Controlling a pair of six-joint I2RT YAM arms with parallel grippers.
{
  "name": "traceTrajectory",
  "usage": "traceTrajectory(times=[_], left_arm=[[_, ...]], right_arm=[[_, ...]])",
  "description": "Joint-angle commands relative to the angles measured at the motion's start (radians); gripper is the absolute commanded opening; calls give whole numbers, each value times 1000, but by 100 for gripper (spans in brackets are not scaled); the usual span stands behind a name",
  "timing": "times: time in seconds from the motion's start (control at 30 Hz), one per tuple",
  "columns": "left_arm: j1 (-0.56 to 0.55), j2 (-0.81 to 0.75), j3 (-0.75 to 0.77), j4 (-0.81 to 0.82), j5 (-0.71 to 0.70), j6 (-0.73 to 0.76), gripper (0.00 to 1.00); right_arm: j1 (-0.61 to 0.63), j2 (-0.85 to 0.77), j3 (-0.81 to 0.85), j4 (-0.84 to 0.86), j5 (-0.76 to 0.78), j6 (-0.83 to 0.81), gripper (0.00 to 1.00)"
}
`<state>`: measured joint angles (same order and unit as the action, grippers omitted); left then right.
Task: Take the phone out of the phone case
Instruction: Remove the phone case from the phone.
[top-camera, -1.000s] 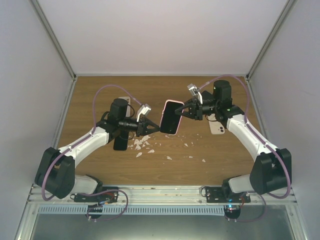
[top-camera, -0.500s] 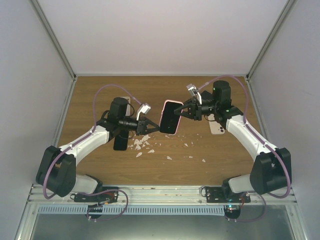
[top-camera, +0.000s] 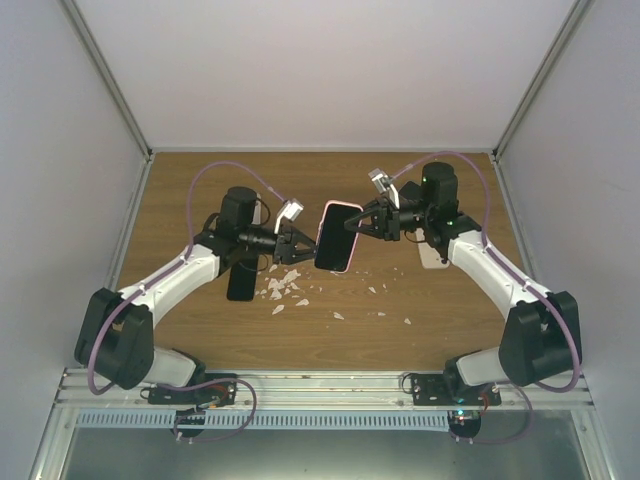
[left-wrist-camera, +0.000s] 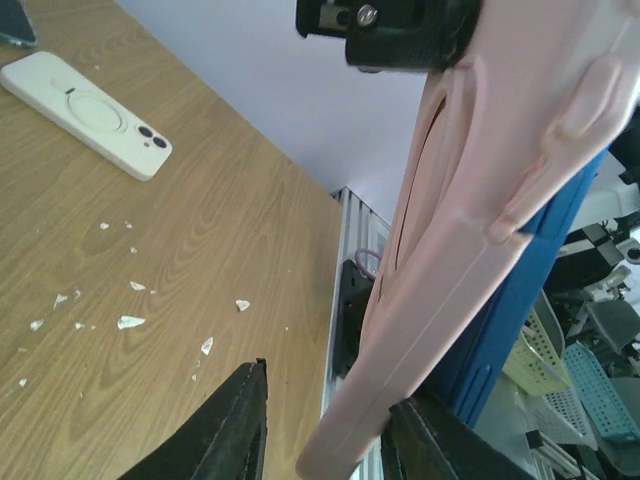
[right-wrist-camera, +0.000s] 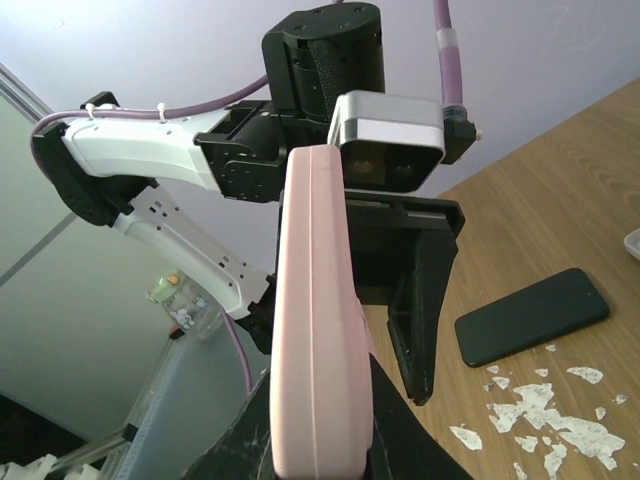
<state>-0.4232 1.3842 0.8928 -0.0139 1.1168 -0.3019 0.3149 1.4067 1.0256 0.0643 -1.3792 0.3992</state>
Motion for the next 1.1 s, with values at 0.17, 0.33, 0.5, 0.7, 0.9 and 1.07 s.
traceTrajectory(times=[0.17, 0.33, 0.5, 0.7, 0.9, 1.07], left_arm=[[-22, 35, 217, 261, -5, -28, 38], [-31, 46, 239, 293, 6, -80, 40], [-31, 46, 219, 341, 4, -137, 40], [-28, 8, 118, 424, 23, -200, 27], [33, 0, 37, 485, -11, -345, 0], [100, 10, -9, 540, -42, -476, 0]], right_arm=[[128, 17, -44, -35, -201, 56, 1], [151, 28, -40, -32, -195, 55, 0], [191, 42, -33, -33, -192, 53, 1], [192, 71, 9, -79, -189, 6, 1], [144, 96, 54, -124, -136, -30, 6], [84, 86, 110, -218, -37, -103, 38]])
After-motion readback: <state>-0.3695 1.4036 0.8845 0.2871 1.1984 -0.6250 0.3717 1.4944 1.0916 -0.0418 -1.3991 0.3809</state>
